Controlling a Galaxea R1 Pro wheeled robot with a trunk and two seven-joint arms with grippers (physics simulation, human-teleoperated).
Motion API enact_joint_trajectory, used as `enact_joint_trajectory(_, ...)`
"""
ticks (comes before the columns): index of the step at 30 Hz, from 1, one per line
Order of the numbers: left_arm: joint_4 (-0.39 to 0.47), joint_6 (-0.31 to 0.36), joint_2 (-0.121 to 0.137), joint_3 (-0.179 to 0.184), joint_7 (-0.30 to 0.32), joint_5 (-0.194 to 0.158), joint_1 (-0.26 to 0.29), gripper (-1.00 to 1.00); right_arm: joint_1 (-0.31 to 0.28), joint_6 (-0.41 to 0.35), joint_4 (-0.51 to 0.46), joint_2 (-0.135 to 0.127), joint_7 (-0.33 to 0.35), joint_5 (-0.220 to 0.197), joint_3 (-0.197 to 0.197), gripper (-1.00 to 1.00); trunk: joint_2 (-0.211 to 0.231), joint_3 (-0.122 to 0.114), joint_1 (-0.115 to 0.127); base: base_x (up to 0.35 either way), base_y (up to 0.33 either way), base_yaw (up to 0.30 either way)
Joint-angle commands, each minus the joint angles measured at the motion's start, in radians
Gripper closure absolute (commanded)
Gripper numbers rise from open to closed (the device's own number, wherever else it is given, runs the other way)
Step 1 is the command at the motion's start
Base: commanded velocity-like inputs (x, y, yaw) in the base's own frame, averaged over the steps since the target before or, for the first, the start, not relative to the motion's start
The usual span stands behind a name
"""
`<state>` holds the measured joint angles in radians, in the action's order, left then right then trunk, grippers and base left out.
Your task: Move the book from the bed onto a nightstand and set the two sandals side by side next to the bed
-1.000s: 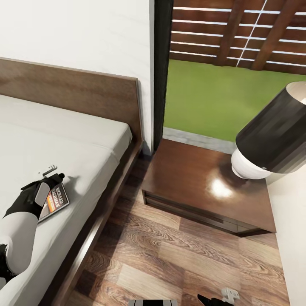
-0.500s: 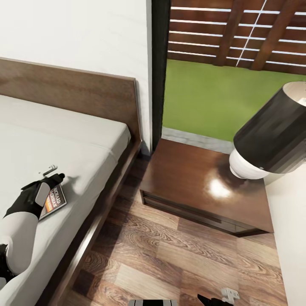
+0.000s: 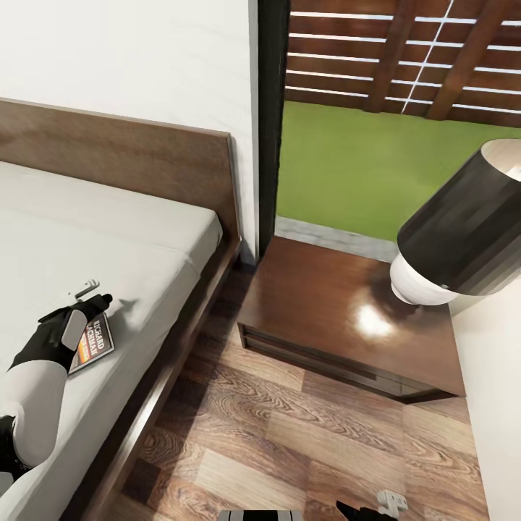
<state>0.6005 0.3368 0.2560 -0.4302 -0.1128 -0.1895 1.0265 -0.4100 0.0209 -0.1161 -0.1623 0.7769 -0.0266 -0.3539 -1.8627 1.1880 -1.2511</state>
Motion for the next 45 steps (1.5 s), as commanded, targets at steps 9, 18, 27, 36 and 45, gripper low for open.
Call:
enact_joint_trajectory(9, -0.065, 0.008, -0.001, 0.000, -0.007, -0.022, 0.000, -1.00, -0.001, 0.002, 0.001, 0.000, 0.003, -0.003, 0.001, -1.00, 0.000, 0.001, 0.000, 0.000, 0.000, 0.000)
enact_joint_trajectory(18, -0.065, 0.008, -0.001, 0.001, -0.007, -0.022, 0.000, -1.00, 0.000, 0.002, 0.001, 0.000, 0.003, -0.003, 0.001, -1.00, 0.000, 0.001, 0.000, 0.000, 0.000, 0.000)
enact_joint_trajectory(27, -0.065, 0.007, -0.003, 0.001, -0.007, -0.022, 0.000, -1.00, 0.000, 0.002, 0.001, 0.000, 0.003, -0.003, 0.001, -1.00, 0.000, 0.001, 0.000, -0.089, 0.000, 0.000)
enact_joint_trajectory(36, -0.065, 0.007, -0.003, 0.001, -0.007, -0.022, 0.000, -1.00, -0.001, 0.002, 0.001, 0.000, 0.003, -0.003, 0.001, -1.00, 0.000, 0.001, 0.000, -0.003, 0.000, 0.000)
enact_joint_trajectory(45, -0.065, 0.007, -0.003, 0.000, -0.007, -0.022, 0.000, -1.00, -0.001, 0.002, 0.001, 0.000, 0.003, -0.003, 0.001, -1.00, 0.000, 0.001, 0.000, 0.000, 0.000, 0.000)
